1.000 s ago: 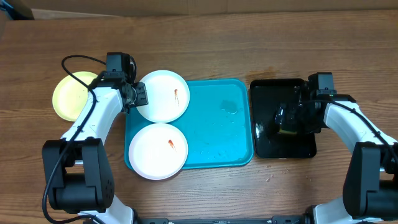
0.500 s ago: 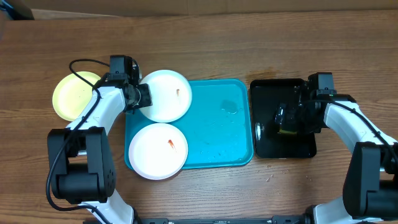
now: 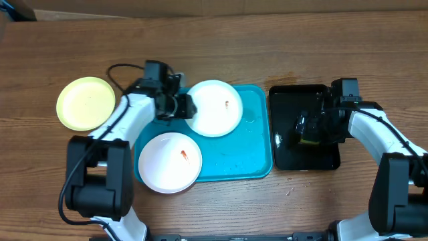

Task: Clean dirty plates on tray and stack at the side
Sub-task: 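Move left gripper to the upper white plate and grasp its rim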

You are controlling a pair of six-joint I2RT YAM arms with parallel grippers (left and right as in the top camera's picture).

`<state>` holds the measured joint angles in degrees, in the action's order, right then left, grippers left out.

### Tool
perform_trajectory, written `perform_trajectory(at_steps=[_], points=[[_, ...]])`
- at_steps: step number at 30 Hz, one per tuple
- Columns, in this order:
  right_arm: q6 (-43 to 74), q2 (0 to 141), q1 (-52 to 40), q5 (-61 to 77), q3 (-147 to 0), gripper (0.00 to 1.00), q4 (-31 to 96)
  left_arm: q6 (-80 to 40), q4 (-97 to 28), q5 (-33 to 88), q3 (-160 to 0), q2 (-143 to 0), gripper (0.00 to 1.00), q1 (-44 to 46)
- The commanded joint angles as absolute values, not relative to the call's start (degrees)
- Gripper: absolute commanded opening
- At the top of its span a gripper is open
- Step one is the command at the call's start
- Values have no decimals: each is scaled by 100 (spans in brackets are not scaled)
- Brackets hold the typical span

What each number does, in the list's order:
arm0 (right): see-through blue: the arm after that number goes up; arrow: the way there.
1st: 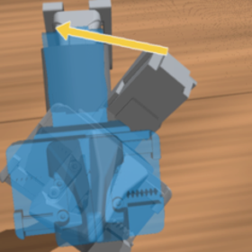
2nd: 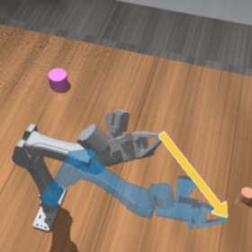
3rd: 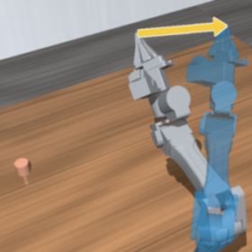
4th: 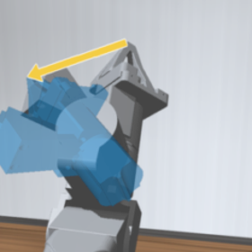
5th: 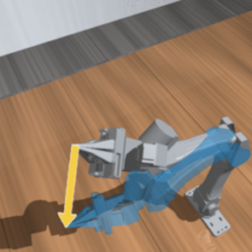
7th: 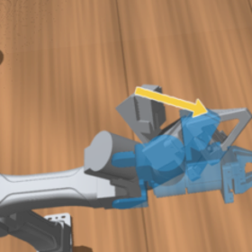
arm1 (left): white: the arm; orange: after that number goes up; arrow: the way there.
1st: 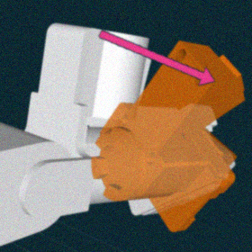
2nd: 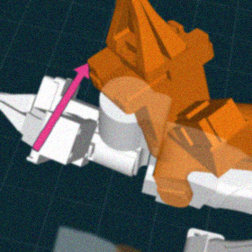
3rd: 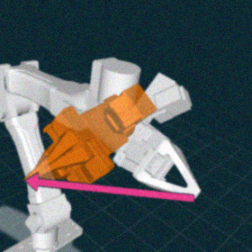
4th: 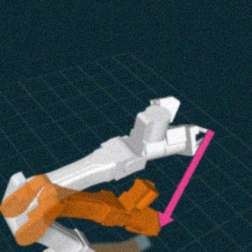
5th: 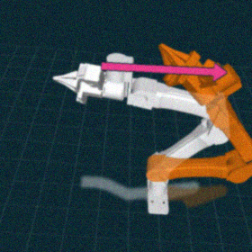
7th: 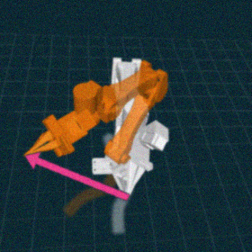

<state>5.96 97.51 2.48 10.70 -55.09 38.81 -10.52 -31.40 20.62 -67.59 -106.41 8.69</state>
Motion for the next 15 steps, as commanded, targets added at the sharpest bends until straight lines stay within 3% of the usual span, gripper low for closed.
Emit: perform_trajectory(at_steps=[1,11,15], points=[[593,9725,255,1050,-5505,100,3863,-1160,-3079,2012,-6768,-10687,51,1282],[596,9725,255,1052,-5505,100,3874,-1573,-2884,1011,-6766,-10700,50,1487],[596,9725,255,1050,-5505,100,3916,-1573,-2936,987,-6764,-10794,42,1573]])
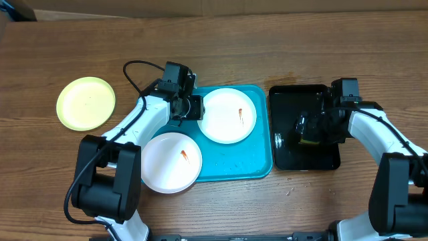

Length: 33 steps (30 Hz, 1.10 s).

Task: Clean dirty plates on tray and stack at the side
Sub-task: 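Move left gripper to the upper white plate and grasp its rim, then rinse the sponge in the black tray water with right gripper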

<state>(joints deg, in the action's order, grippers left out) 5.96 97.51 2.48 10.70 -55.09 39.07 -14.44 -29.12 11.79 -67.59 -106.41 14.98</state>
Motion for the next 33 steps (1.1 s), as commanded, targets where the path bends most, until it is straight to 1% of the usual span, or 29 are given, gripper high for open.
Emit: perform_trajectory(at_steps=[1,2,9,13,14,15,16,17,19,20,21,23,24,25,26,27,29,31,33], points=[[596,9725,255,1050,-5505,100,3931,-1575,-2934,993,-6764,-10818,40,1590],[596,9725,255,1052,-5505,100,3955,-1612,-2936,989,-6764,-10855,37,1627],[600,9725,252,1055,-5402,100,4156,-1675,-2971,703,-6764,-10989,35,1750],[624,9725,252,1057,-5166,96,3992,-1671,-3111,427,-6764,-10989,25,1743],[674,9725,252,1055,-5103,94,3938,-1673,-3129,408,-6764,-10989,23,1739],[746,9725,252,1055,-5063,89,3898,-1673,-3144,408,-6764,-10989,21,1739],[773,9725,252,1057,-5026,80,3859,-1673,-3146,408,-6764,-10989,20,1737],[770,9725,252,1057,-5015,66,3850,-1673,-3146,408,-6764,-10989,19,1737],[770,9725,252,1057,-5015,16,3865,-1673,-3166,408,-6764,-10989,19,1732],[770,9725,252,1057,-5015,6,3889,-1673,-3179,408,-6764,-10989,18,1730],[773,9725,252,1059,-5015,4,3924,-1673,-3201,408,-6764,-10989,18,1730],[775,9725,252,1146,-5024,5,3966,-1671,-3247,401,-6764,-10989,19,1728],[770,9725,252,1212,-5043,7,3981,-1669,-3256,401,-6764,-10989,19,1728],[770,9725,252,1273,-5087,11,4007,-1669,-3258,403,-6764,-10989,19,1728],[770,9725,252,1278,-5153,37,4058,-1671,-3256,403,-6764,-10989,19,1728],[770,9725,252,1271,-5240,54,4128,-1669,-3253,403,-6764,-10989,20,1728],[770,9723,255,1269,-5443,65,4248,-1671,-3256,403,-6764,-10989,20,1728],[768,9725,255,1238,-5570,72,4230,-1671,-3256,403,-6764,-10989,20,1728],[770,9725,252,1076,-5616,74,4064,-1671,-3258,405,-6764,-10989,20,1728]])
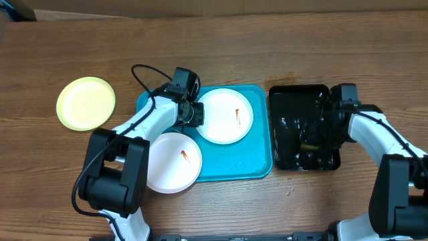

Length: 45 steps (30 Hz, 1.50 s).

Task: Clean dirty plates on tray and stack at the side
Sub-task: 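Rinse the sponge in the black tray water with right gripper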

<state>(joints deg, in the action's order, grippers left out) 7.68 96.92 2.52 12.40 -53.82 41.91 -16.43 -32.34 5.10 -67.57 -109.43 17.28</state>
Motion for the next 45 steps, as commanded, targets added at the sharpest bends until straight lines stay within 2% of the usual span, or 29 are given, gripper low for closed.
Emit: perform_trajectory(at_steps=[1,12,13,15,16,18,19,20,21,22,23,24,25,26,27,28,29,31,34,35,37,41,45], points=[[768,9725,255,978,-5614,75,3966,-1673,-3258,405,-6764,-10989,20,1728],[773,10014,51,683,-5304,75,3433,-1673,-3260,405,-6764,-10989,21,1728],[773,10071,-8,620,-5304,70,3404,-1671,-3260,401,-6764,-10989,21,1728],[794,10110,-115,526,-5304,4,3304,-1673,-3258,399,-6764,-10989,15,1728],[838,10108,-152,480,-5308,4,3264,-1673,-3256,384,-6764,-10989,11,1728],[926,10103,-207,346,-5369,4,3269,-1673,-3256,309,-6764,-10989,9,1728],[926,10103,-226,298,-5402,31,3271,-1673,-3258,242,-6764,-10989,9,1728],[928,10103,-226,257,-5415,54,3267,-1673,-3258,196,-6764,-10989,10,1728],[945,10101,-224,228,-5419,66,3256,-1673,-3258,191,-6764,-10989,12,1728],[945,10101,-224,209,-5419,68,3253,-1673,-3258,191,-6764,-10989,13,1728],[943,10101,-224,189,-5419,67,3253,-1673,-3269,189,-6764,-10989,14,1728],[943,10101,-224,191,-5419,49,3247,-1673,-3273,191,-6764,-10989,16,1728],[943,10101,-224,193,-5419,7,3236,-1673,-3271,189,-6764,-10989,17,1728],[943,10101,-224,196,-5419,4,3236,-1673,-3271,189,-6764,-10989,25,1728],[943,10101,-224,196,-5419,11,3247,-1673,-3269,189,-6764,-10989,28,1728],[943,10101,-224,196,-5419,43,3264,-1673,-3269,189,-6764,-10989,29,1728],[943,10101,-224,198,-5419,60,3286,-1673,-3269,189,-6764,-10989,29,1728],[945,10101,-224,198,-5419,64,3358,-1673,-3269,189,-6764,-10989,29,1728],[947,10103,-224,198,-5417,61,3588,-1673,-3267,189,-6764,-10989,29,1728],[947,10103,-224,198,-5417,50,3651,-1673,-3267,191,-6764,-10989,29,1728],[980,10103,-224,200,-5419,6,3647,-1673,-3262,191,-6764,-10989,29,1728],[1074,10084,-224,419,-5627,4,3892,-1675,-3234,191,-6764,-10989,21,1728],[1072,9983,-224,451,-6252,4,4786,-1673,-3229,189,-6764,-10989,20,1728]])
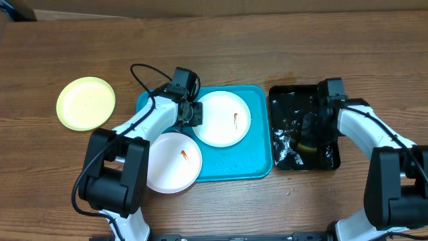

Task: Clean dirty plates on tray and stack at the side
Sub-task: 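Rinse the sponge in the black tray water with right gripper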

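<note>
A white plate (224, 119) with an orange smear lies on the blue tray (257, 157). My left gripper (194, 114) sits at its left rim and looks shut on that rim. A second white plate (172, 163), also smeared orange, overhangs the tray's front left corner. A clean-looking yellow plate (85, 102) rests on the table at far left. My right gripper (309, 134) is down in the black basin (287, 97) of water, apparently shut on a yellow sponge (307, 144) that is mostly hidden beneath it.
The basin stands directly right of the tray, its water rippled and glinting. A black cable loops over the left arm near the tray's back left corner. Bare wooden table lies behind and in front of the tray.
My right arm has shifted a little left and back inside the basin, and the water shows more ripples. The left gripper and its plate have barely moved.
My left gripper held the rear white plate at the tray's back left edge. Half a second later the plate lay further right, in the tray's middle, and it has stayed there in the gripper's hold. My right gripper kept to the basin throughout, shifting slightly.
</note>
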You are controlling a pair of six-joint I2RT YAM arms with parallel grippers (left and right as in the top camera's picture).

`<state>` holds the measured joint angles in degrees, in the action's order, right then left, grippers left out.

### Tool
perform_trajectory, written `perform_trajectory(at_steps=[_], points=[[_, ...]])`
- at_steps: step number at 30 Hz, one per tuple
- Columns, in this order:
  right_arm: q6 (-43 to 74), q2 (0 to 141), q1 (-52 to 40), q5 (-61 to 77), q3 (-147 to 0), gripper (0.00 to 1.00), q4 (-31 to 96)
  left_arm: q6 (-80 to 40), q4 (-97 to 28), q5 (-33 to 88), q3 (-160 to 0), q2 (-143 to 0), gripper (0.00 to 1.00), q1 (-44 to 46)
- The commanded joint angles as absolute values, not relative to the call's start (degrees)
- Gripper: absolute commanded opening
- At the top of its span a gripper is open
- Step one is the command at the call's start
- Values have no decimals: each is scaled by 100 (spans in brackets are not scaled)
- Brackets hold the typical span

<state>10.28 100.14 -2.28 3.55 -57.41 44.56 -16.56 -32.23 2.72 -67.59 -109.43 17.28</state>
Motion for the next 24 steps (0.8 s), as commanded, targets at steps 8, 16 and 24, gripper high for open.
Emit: perform_trajectory(at_steps=[8,16,24], points=[[1181,9773,-224,364,-6814,4,5673,-1721,-3203,189,-6764,-10989,4,1728],[1225,9760,-270,502,-6851,4,5572,-2311,-3282,25,-6764,-10989,4,1728],[1221,9762,-401,416,-6877,4,5452,-2803,-3474,-515,-6764,-10989,6,1728]])
